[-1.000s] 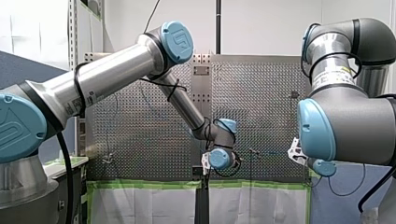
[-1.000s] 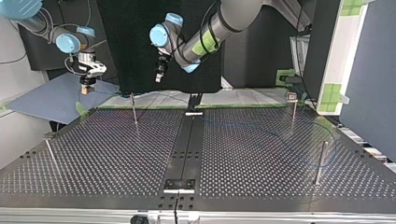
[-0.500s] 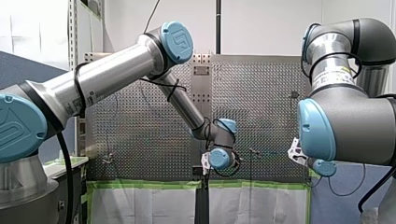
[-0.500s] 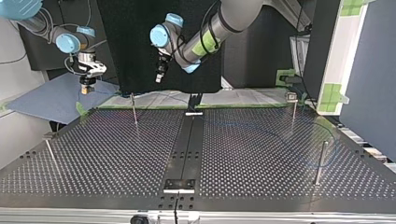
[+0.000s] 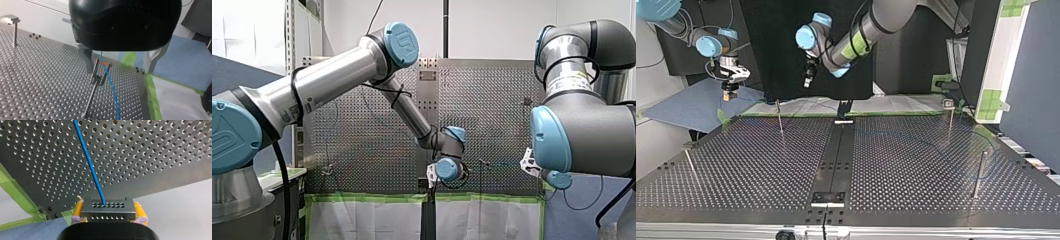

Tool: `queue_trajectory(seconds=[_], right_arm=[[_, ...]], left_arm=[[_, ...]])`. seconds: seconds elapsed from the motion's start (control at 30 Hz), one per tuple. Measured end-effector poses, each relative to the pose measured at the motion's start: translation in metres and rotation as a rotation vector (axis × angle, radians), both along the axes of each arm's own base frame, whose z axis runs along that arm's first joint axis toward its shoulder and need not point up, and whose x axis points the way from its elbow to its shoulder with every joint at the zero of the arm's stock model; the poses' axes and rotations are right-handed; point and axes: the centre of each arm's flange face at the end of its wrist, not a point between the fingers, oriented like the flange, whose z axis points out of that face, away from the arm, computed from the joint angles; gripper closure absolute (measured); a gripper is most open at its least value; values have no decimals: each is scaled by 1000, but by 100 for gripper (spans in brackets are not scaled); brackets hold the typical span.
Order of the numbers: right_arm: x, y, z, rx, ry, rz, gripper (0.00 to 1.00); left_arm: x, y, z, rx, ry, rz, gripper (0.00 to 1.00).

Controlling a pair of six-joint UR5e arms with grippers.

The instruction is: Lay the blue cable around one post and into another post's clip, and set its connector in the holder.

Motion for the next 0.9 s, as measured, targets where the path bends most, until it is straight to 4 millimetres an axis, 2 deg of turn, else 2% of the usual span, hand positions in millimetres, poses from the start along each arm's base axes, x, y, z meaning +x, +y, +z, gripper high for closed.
queue_trajectory(seconds=[0.13,0.37,0.9], right_arm=[[0,0,0,0,-1,0,100],[0,0,0,-2,-7,3,100],[6,1,0,0,-18,13,100]], left_arm=[[-12,1,4,28,21,-33,2],[-23,4,25,-1,17,-87,2],[-16,41,84,-106,-93,-15,2]])
